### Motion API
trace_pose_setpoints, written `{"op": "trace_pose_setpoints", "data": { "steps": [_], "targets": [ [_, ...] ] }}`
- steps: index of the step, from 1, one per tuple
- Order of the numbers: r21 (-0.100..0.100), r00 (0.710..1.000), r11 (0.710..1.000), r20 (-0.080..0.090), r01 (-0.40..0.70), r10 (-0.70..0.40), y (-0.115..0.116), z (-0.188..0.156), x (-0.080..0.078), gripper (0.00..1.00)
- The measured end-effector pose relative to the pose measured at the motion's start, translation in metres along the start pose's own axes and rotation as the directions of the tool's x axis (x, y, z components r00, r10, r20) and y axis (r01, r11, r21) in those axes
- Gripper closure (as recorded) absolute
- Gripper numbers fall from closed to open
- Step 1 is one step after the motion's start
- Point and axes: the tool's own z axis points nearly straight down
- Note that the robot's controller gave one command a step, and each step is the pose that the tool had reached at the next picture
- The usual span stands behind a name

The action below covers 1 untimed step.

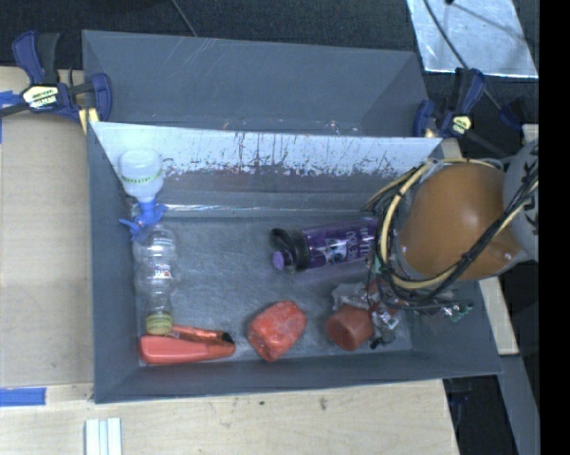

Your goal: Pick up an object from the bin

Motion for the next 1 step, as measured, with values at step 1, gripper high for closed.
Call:
{"op": "trace_pose_setpoints", "data": {
  "steps": [1],
  "targets": [
    [0.003, 1.0, 1.0, 0.003, -0.001, 0.001, -0.001, -0.011, -0.0008, 1.0]
  ]
}}
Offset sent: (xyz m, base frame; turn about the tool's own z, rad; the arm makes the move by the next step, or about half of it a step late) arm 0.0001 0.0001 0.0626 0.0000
